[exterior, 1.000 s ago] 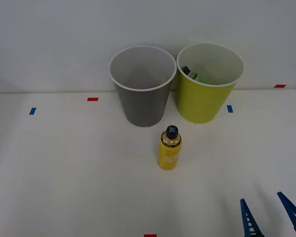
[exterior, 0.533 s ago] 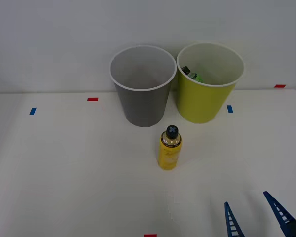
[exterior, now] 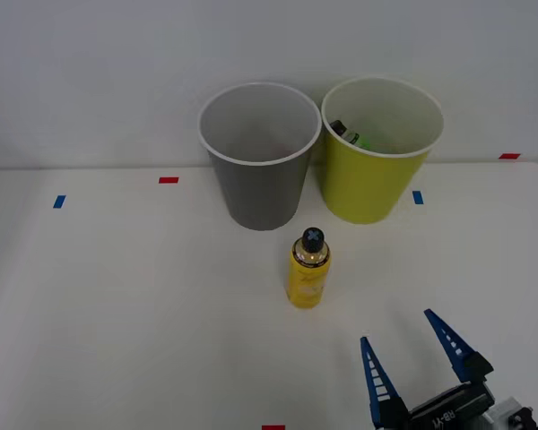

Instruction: Put cans in the gray bin, plastic bottles in the light green bin

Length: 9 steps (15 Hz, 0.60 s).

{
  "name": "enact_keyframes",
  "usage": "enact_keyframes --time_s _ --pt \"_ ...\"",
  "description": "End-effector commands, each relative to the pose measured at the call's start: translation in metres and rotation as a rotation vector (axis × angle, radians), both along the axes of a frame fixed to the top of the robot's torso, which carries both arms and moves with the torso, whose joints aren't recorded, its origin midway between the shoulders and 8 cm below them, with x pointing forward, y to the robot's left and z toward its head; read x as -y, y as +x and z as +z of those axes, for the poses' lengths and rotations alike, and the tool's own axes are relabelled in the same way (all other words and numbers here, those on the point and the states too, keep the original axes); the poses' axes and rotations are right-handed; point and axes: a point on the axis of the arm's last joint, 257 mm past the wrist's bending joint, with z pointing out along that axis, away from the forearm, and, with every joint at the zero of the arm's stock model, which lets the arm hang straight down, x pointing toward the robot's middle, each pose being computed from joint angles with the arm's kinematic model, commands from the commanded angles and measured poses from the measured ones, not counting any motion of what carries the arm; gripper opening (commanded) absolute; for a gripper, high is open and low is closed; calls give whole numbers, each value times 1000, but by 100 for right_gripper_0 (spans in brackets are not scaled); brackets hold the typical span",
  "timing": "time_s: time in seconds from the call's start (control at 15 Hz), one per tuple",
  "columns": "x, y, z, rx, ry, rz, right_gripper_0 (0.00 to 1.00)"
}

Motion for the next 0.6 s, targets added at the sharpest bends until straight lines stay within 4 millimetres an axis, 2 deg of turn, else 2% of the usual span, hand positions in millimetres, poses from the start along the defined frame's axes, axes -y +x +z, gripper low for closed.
enact_keyframes --time_s 0.07,0.4,0.6 --pt "-13 1 3 2 18 55 100" --pt "-36 11 12 27 31 86 100" --pt "-49 32 13 10 33 80 100"
